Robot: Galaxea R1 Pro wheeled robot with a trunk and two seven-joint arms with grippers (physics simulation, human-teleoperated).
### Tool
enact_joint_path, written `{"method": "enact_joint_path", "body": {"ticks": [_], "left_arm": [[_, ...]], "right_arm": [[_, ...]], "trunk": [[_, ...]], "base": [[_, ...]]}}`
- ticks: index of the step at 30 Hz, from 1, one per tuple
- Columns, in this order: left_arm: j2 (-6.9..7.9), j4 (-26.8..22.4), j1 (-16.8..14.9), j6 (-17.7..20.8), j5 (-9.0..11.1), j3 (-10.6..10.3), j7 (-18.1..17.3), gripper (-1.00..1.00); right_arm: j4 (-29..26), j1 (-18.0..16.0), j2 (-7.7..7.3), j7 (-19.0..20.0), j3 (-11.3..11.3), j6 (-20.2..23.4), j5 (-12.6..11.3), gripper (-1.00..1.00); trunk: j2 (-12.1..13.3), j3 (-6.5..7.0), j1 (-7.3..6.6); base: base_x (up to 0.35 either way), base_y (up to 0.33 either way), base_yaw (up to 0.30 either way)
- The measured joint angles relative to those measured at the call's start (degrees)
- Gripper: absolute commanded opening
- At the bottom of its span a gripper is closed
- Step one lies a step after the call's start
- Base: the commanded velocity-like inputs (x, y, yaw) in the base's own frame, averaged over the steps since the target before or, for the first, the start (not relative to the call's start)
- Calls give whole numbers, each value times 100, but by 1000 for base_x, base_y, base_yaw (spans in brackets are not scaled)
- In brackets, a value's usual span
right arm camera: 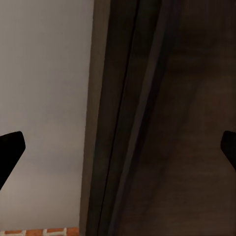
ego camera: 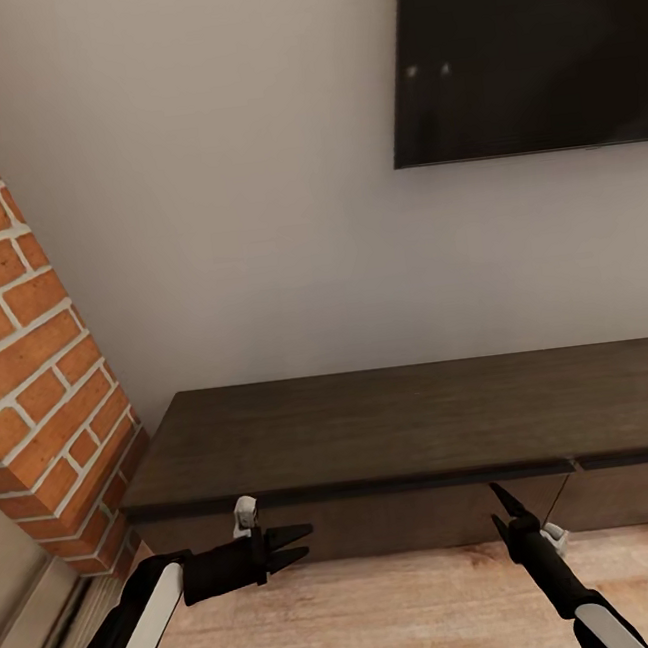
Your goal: Place each of the two pumpkins and all three candles from the living room inside a cabinet in the living room (use any cabinet), then make sure every cabinet is closed, and position the cauldron so it is next to a table in the living room.
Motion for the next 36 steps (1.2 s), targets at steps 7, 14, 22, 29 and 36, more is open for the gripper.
{"method": "enact_joint_path", "body": {"ticks": [7,14,22,29,36], "left_arm": [[16,0,4,0,2,7,0,100],[18,0,4,-1,3,7,0,100],[18,0,2,-1,4,7,0,100],[18,0,5,-1,4,7,0,100],[9,0,3,0,6,7,0,100]], "right_arm": [[-11,0,0,11,0,0,4,100],[-23,0,0,111,0,14,0,100],[-26,0,-4,627,4,64,-16,100],[-32,0,-9,697,5,69,-26,100],[-59,0,-9,752,5,70,-28,100]], "trunk": [[0,0,0],[-279,-125,153],[-330,-298,194],[-334,-365,202],[-342,-498,217]], "base": [[0,0,0],[0,0,0],[0,0,0],[0,0,0],[0,0,0]]}}
